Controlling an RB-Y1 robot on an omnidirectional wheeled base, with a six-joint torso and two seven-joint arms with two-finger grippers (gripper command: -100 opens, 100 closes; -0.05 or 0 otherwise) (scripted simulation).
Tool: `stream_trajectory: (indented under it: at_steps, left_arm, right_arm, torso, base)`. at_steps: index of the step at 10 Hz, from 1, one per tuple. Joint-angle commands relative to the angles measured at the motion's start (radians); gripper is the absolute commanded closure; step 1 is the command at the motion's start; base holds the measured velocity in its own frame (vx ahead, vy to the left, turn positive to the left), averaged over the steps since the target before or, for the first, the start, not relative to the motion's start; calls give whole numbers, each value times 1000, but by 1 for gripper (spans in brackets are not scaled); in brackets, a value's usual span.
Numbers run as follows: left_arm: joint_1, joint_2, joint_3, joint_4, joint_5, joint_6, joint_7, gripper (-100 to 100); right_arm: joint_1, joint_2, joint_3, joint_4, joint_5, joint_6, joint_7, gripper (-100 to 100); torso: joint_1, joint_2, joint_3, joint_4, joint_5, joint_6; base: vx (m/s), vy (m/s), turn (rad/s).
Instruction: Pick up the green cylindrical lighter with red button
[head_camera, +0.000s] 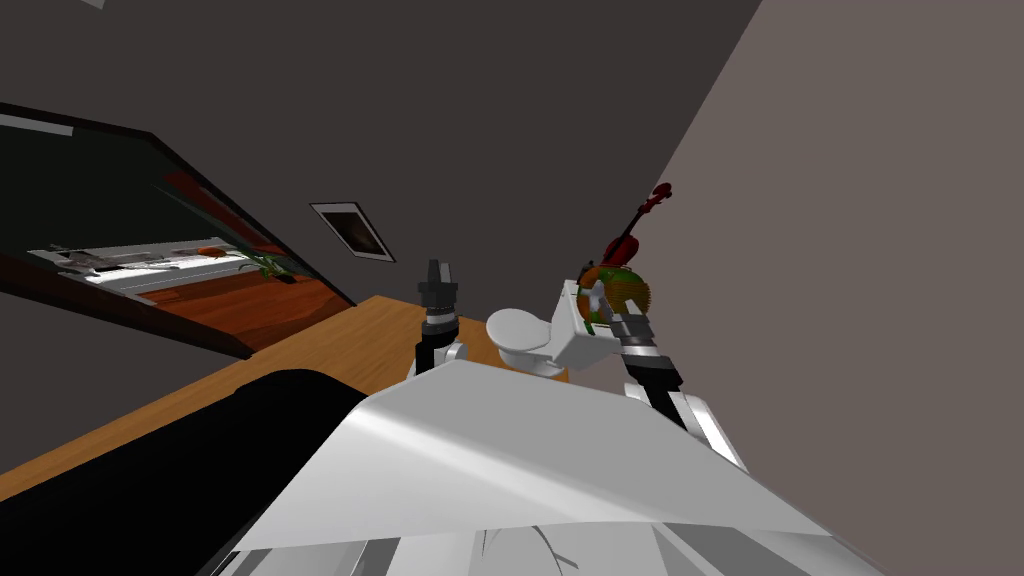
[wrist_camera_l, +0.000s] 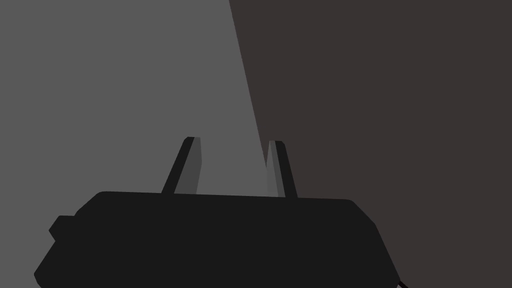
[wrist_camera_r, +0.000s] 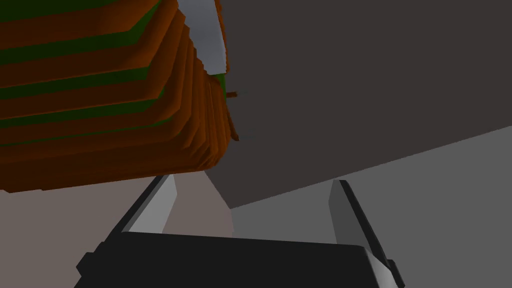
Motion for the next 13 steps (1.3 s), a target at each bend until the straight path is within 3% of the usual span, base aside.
stream_trajectory:
  at_steps: [1,6,13]
  left_arm:
    - [0,0,0,0,0,0,0,0]
    - [0,0,0,0,0,0,0,0]
    - [0,0,0,0,0,0,0,0]
  right_arm:
    - [2,-4,-4,14,31,8,15,-100]
    - [-11,-4,-27,87,180,26,110,-100]
    - [-37,-1,-47,157,348,40,186,-100]
  torso:
    - [0,0,0,0,0,0]
    - [-2,-5,-4,-2,-2,-1]
    - [-4,-5,-4,-3,-2,-1]
  base:
    - [-31,37,-10]
    - [-35,26,-16]
    - [-39,14,-7]
